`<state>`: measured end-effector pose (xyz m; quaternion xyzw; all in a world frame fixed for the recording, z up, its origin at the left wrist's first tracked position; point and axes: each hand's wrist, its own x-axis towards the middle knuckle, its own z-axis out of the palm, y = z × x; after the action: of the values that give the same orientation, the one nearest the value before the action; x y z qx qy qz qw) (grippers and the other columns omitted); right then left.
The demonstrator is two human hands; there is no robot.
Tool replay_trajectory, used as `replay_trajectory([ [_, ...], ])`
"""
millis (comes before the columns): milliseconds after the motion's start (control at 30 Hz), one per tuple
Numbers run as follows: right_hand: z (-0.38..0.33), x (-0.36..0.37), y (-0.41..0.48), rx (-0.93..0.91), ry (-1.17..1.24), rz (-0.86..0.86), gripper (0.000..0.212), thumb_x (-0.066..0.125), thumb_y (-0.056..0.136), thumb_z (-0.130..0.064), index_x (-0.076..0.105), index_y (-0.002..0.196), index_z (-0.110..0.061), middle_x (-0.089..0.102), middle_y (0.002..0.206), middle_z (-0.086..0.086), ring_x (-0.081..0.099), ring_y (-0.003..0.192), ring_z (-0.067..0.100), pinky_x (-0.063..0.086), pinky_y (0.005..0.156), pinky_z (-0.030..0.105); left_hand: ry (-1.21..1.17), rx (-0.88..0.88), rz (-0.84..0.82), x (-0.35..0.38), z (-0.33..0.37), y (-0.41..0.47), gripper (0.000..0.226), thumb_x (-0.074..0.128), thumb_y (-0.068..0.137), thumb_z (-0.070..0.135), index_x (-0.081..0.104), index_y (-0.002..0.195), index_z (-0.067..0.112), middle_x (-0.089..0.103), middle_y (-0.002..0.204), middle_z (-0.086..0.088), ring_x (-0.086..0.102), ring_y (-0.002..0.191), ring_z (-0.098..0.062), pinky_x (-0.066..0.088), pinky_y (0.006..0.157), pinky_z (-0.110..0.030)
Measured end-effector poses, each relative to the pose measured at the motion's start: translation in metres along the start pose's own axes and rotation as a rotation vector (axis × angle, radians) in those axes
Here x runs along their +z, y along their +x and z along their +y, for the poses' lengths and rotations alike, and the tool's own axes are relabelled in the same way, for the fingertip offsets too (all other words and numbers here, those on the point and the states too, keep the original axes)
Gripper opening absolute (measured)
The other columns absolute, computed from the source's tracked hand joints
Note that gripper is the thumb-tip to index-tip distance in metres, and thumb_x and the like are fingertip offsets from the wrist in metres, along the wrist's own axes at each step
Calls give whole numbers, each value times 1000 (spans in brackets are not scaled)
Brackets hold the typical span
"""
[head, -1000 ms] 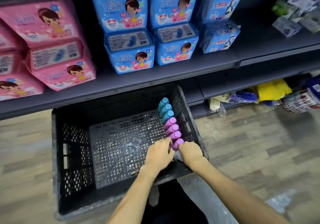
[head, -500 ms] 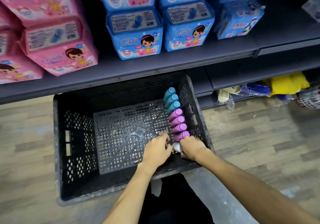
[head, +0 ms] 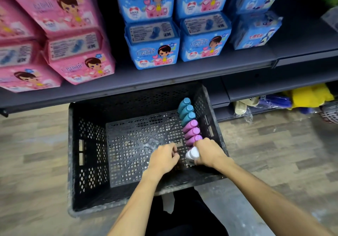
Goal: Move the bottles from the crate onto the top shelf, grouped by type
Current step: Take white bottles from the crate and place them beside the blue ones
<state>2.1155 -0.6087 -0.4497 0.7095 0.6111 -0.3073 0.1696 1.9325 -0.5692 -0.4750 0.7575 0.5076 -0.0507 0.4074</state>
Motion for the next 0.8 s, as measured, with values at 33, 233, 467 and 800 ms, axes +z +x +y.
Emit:
replay_trajectory([
  [33, -1, -11, -4, -7, 35, 27, 42, 76, 72, -37, 66, 109, -21, 68, 106, 11, 64, 95, 33, 48, 77, 34, 3, 2, 4, -7, 0, 2, 13, 55, 87, 25, 60, 97, 19, 69, 89, 5, 62, 86, -21, 50, 72, -34],
  [233, -14, -91, -26, -81, 190, 210, 45, 77, 60, -48, 70, 97, -22, 69, 90, 5, 63, 88, 26, 50, 71, 32, 22, 96, 69, -72, 25, 9, 17, 56, 84, 26, 56, 101, 24, 64, 87, 9, 59, 84, -19, 50, 74, -34],
  [467, -35, -210, -68, -213, 339, 484, 38, 80, 60, -44, 73, 84, -16, 71, 77, 0, 63, 75, 16, 52, 70, 39, 87, 253, 299, -198, 72, -6, 20, 57, 86, 26, 58, 105, 26, 64, 91, 12, 59, 89, -15, 52, 81, -39],
  [800, -63, -338, -122, -555, 384, 928, 38, 74, 80, -55, 67, 83, -17, 64, 72, 0, 53, 64, 12, 41, 59, 24, 173, 506, 648, -325, 150, -85, 24, 45, 77, 44, 59, 91, 30, 64, 79, 15, 60, 77, -10, 53, 73, -37],
])
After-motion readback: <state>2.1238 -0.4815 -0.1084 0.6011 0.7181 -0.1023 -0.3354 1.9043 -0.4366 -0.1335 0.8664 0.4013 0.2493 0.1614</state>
